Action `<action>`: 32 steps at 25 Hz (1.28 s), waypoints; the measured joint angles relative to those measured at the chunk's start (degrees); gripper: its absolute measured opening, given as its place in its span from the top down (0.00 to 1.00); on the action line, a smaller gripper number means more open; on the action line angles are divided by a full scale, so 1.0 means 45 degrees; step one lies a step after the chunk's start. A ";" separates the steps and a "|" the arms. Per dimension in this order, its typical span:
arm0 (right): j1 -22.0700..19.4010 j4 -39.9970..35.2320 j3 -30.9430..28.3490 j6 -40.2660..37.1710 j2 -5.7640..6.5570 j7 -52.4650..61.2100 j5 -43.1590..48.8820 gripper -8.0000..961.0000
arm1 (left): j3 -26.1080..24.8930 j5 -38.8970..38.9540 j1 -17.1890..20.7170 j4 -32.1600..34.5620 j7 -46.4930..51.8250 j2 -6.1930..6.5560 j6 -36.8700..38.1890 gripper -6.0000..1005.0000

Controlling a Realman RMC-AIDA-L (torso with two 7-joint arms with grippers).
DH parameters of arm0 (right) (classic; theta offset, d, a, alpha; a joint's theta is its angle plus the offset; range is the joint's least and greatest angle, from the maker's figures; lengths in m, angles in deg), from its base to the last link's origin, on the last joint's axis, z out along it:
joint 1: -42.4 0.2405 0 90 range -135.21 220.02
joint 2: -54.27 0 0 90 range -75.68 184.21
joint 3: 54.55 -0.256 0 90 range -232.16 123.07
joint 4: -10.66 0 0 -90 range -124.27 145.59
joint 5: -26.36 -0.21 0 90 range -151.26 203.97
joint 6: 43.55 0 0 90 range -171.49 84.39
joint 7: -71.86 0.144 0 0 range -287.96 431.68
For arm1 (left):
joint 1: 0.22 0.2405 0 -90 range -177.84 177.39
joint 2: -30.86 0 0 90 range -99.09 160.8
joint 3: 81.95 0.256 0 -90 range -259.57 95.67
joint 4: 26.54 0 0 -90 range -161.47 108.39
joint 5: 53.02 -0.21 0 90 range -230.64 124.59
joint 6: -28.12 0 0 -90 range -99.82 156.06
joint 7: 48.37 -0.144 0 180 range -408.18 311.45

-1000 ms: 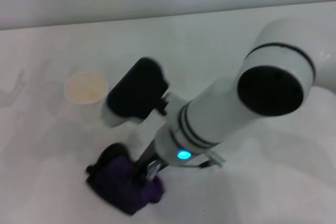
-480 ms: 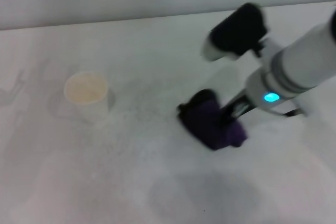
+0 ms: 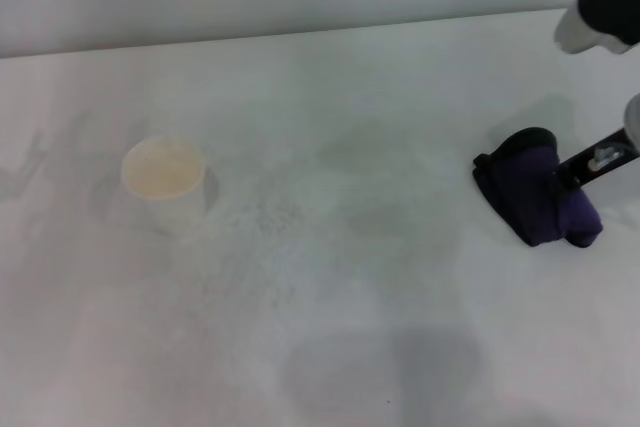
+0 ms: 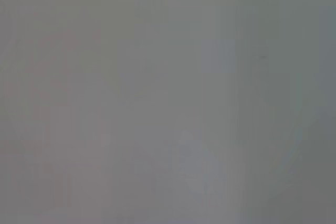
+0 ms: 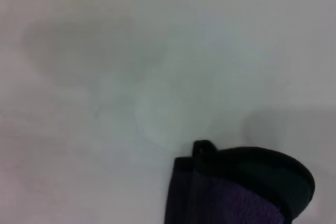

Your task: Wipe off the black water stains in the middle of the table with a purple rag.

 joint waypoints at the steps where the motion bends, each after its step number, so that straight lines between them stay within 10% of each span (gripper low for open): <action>1: -0.0001 0.0071 -0.0196 0.0007 0.0000 -0.0200 -0.0024 0.90 | 0.0006 0.0098 -0.0038 -0.0100 -0.0004 -0.0004 -0.0016 0.11; 19: -0.0077 0.0398 -0.0597 0.0508 -0.0024 -0.1874 -0.2059 0.86 | 0.0025 0.0723 -0.0662 -0.0877 -0.0028 0.0002 -0.1082 0.11; 32: -0.0736 0.0479 -0.5083 0.0861 0.0009 -0.5781 -0.5868 0.62 | 0.0019 0.0713 -0.1272 -0.1538 -0.0027 -0.0001 -0.1112 0.11</action>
